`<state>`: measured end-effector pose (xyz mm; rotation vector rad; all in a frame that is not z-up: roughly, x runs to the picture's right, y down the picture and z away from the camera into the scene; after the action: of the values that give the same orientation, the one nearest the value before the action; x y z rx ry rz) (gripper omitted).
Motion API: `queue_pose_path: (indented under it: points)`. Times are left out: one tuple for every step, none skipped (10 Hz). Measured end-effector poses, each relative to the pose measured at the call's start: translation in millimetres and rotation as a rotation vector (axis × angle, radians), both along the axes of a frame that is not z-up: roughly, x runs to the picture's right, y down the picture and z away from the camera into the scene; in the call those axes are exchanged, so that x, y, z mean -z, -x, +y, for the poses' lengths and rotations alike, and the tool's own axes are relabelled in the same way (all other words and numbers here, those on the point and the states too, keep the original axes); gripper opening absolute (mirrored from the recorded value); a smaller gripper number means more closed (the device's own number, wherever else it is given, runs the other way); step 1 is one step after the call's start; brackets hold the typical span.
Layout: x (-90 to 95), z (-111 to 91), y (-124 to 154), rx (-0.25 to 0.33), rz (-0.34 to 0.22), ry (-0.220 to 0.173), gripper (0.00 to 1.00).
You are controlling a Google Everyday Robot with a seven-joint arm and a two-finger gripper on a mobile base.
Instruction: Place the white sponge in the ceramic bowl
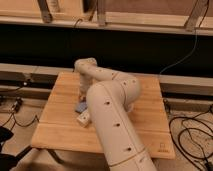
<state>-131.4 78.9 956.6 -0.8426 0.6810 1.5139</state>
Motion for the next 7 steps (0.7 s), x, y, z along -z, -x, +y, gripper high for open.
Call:
queue_pose_path:
  points:
    - [2.3,-4.4,2.1,-0.001,-0.004,-0.009,0.15]
    - [3.5,-6.7,1.7,-0.006,-0.006,-0.014,0.07]
    - [5.8,-10.7,1.2,-0.013,-0.009,-0.022,0.01]
    - [7.6,-16.3,-0.1,-0.019,-0.007,-0.036,0.0]
    - [11.0,-26.6,0.2,-0.019,-0.007,-0.06,0.0]
    - [13.8,-36.7,-2.0,-0.017,-0.002,-0.083,0.0]
    - [18.2,-54.6,-8.3,-0.017,0.011,-0.119,0.0]
